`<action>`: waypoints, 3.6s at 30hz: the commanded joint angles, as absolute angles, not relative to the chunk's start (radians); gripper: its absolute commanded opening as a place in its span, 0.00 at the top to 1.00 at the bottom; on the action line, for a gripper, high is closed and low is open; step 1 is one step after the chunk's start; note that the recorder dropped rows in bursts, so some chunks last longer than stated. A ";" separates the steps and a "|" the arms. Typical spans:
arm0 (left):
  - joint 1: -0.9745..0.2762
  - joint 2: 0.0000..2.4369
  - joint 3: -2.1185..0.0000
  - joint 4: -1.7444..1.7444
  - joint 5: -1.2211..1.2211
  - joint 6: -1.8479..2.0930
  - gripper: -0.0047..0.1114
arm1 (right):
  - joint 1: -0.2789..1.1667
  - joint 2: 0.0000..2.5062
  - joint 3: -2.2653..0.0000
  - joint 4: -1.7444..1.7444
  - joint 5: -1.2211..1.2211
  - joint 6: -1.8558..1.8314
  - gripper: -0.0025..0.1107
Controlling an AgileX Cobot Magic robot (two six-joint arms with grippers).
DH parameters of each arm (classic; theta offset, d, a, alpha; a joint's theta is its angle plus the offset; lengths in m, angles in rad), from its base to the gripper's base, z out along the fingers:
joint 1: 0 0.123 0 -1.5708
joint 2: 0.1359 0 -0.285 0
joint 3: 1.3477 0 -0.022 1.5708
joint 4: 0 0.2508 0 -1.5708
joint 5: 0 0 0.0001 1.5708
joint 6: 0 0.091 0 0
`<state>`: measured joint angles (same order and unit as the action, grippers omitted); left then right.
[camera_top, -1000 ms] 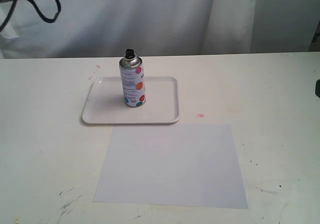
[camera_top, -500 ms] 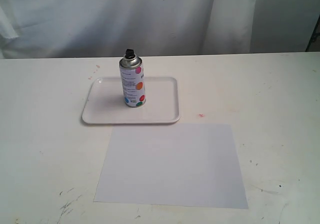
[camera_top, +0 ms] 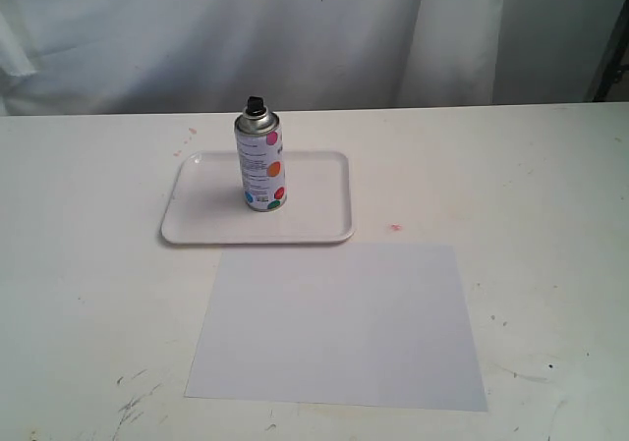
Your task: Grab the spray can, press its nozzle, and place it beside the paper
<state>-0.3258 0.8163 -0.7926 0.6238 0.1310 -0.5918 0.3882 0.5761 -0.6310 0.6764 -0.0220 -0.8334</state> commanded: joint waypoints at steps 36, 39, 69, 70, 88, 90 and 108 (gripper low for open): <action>-0.150 0.127 -0.477 0.461 0.420 -0.627 0.96 | 0.390 0.360 -0.401 0.670 0.032 -0.680 0.98; -0.150 0.127 -0.477 0.461 0.423 -0.627 0.96 | 0.390 0.360 -0.401 0.670 0.032 -0.680 0.98; -0.150 0.127 -0.397 0.280 0.423 -0.338 0.96 | 0.390 0.360 -0.401 0.670 0.032 -0.680 0.98; -0.150 0.127 -0.386 0.232 0.414 -0.272 0.96 | 0.390 0.360 -0.401 0.670 0.032 -0.680 0.98; -0.035 0.020 -0.189 -0.046 0.264 0.039 0.96 | 0.390 0.360 -0.401 0.670 0.032 -0.680 0.98; -0.035 0.007 -0.153 -0.046 0.264 0.039 0.96 | 0.390 0.360 -0.401 0.670 0.032 -0.680 0.98; -0.035 0.000 0.000 0.000 0.270 0.012 0.96 | 0.390 0.360 -0.401 0.670 0.032 -0.680 0.98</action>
<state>-0.0361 0.0039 -0.0051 -0.0265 0.2735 0.0263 0.3882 0.3612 -0.4038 0.6718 0.0324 -0.6818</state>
